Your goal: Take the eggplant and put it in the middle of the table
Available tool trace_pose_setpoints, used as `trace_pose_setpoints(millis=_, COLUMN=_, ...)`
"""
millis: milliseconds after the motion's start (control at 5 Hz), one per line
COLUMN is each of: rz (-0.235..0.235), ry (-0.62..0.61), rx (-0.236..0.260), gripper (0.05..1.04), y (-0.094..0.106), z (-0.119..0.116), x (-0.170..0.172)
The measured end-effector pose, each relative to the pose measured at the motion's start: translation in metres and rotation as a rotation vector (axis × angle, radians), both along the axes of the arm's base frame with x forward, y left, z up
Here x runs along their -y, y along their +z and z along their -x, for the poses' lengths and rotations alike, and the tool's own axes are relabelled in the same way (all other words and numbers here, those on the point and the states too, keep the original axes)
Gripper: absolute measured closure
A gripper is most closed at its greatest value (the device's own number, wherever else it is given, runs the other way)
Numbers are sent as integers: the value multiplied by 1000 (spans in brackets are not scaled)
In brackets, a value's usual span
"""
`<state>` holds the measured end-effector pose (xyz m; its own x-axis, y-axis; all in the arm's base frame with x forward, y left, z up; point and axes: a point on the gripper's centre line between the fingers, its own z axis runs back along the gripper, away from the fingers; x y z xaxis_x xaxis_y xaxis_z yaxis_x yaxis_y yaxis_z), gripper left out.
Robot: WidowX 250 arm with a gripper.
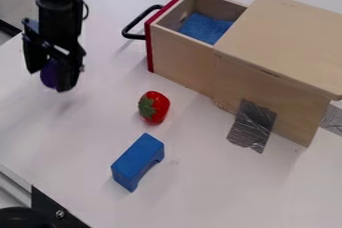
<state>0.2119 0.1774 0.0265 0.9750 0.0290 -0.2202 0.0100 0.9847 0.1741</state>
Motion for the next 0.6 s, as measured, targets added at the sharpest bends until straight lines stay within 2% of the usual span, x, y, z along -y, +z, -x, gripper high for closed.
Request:
trace_pose_setpoints(millis=200, rz=12, ry=14, rx=-6, gripper=198, y=-8, z=5, x=-4)
trace_pose_setpoints(millis=400, rz=22, ry=36, rx=11, gripper=149, y=-8, z=8, x=-4)
trace_pose_setpoints(millis=600, rz=41, ry=80, rx=-33, gripper=80, y=-6, z=20, x=-7)
